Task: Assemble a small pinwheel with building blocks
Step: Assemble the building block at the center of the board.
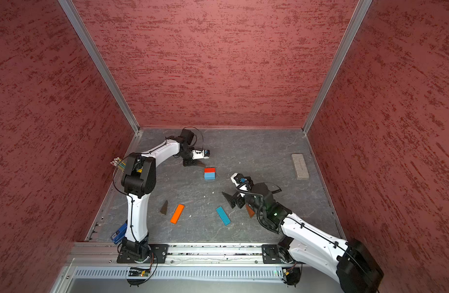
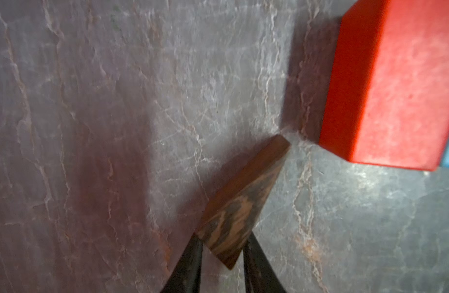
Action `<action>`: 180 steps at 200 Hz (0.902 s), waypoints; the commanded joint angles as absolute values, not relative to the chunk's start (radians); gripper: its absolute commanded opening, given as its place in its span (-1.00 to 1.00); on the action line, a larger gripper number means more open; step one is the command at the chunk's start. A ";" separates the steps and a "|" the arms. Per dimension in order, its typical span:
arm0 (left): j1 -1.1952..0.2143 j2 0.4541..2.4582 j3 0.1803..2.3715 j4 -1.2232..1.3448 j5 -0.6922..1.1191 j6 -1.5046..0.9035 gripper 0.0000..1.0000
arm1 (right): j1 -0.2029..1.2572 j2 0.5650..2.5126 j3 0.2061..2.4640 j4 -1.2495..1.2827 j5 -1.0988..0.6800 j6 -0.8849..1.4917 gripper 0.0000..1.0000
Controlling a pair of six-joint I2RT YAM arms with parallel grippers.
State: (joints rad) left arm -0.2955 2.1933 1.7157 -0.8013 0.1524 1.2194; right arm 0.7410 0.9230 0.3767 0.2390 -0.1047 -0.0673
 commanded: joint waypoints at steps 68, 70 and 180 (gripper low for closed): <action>-0.310 2.158 1.710 -0.778 0.173 1.207 -0.47 | 0.748 0.928 0.395 0.247 -0.116 -0.058 0.97; -0.310 2.157 1.710 -0.779 0.172 1.207 -0.47 | 0.748 0.928 0.396 0.247 -0.116 -0.058 0.97; -0.323 2.143 1.708 -0.789 0.183 1.218 -0.47 | 0.749 0.928 0.394 0.252 -0.122 -0.057 0.97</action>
State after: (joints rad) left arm -0.3157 2.1887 1.7145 -0.7853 0.1570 1.2163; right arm 0.7410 0.9302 0.3767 0.2394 -0.1081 -0.0669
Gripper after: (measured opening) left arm 0.265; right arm 0.987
